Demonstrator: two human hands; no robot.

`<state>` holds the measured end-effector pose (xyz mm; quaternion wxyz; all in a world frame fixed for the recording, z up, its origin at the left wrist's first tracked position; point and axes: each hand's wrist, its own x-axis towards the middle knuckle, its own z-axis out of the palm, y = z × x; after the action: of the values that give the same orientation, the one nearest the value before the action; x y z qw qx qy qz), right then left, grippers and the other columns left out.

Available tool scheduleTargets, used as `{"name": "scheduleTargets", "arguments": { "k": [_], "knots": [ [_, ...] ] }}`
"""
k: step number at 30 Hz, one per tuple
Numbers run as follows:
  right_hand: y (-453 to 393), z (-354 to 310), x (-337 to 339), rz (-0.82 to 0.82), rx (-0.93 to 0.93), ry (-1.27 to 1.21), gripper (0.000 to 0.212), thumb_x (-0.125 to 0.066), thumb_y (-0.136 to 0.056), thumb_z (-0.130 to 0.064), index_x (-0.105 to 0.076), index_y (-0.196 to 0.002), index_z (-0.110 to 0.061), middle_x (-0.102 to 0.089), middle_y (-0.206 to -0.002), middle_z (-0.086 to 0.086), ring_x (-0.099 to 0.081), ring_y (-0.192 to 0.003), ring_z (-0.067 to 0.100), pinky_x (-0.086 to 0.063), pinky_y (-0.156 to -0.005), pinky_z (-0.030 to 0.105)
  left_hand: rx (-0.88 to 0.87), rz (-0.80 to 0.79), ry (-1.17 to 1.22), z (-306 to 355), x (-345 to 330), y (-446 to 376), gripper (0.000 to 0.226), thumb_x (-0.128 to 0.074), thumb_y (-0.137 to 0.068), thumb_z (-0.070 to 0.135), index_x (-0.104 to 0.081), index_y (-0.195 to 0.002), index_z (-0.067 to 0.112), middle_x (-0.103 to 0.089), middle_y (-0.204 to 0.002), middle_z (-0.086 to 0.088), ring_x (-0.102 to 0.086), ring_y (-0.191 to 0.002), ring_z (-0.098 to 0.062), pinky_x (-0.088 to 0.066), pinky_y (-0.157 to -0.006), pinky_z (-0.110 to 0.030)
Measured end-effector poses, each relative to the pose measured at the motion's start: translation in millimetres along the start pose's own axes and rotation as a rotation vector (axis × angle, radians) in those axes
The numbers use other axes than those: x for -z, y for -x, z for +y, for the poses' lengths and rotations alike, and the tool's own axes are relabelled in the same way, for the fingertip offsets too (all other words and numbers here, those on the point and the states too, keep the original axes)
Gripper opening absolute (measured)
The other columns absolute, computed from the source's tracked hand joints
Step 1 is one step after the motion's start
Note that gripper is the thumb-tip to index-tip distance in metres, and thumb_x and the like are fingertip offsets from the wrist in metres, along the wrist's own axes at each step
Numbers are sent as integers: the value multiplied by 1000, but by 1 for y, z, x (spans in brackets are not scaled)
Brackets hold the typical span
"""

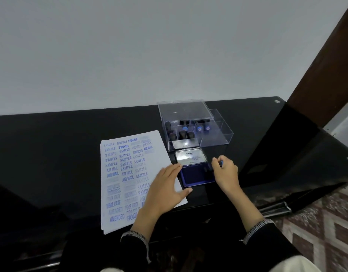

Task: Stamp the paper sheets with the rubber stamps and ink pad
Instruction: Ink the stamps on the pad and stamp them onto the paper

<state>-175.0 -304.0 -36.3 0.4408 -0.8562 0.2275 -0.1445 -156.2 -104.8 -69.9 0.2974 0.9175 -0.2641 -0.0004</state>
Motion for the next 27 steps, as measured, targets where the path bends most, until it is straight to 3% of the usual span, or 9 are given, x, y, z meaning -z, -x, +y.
{"name": "scheduleTargets", "arguments": {
  "k": [4,10,21,24,27],
  "knots": [
    [4,1,-3,5,55,49,36,-45,-99,-22,-39,-66,-9,-39,-56,2,-35,-52,13,-28,-45,22,-3,1,-7,1,0,1,78,-55,-89,59,-23,-153,28,-22,-158,16,-16,-143,-2,4,-113,-15],
    [11,-3,-15,20,192,304,26,-46,-98,-21,-39,-74,-12,-49,-58,4,-49,-52,23,-33,-49,34,-6,11,-22,1,-1,0,78,-55,-89,59,-23,-153,28,-23,-157,15,-17,-143,-2,5,-114,-15],
    [15,-17,-28,-23,328,807,16,-34,-102,-18,-47,-98,-10,-65,-77,8,-61,-66,31,-33,-55,32,-2,20,-23,1,-2,1,79,-54,-89,59,-21,-153,28,-21,-158,16,-14,-144,-3,11,-110,-11],
    [15,-19,-28,-31,317,820,15,-34,-102,-19,-46,-97,-11,-65,-79,7,-62,-69,30,-33,-56,32,-1,14,-25,1,-2,1,79,-54,-89,59,-21,-154,28,-20,-158,16,-13,-143,-2,8,-112,-13],
    [12,-14,-25,-16,291,701,16,-39,-101,-21,-39,-87,-14,-56,-69,5,-51,-60,26,-34,-55,33,5,9,-17,1,-1,1,78,-54,-89,59,-20,-154,28,-19,-158,17,-13,-143,-3,7,-112,-14]
  ]
}}
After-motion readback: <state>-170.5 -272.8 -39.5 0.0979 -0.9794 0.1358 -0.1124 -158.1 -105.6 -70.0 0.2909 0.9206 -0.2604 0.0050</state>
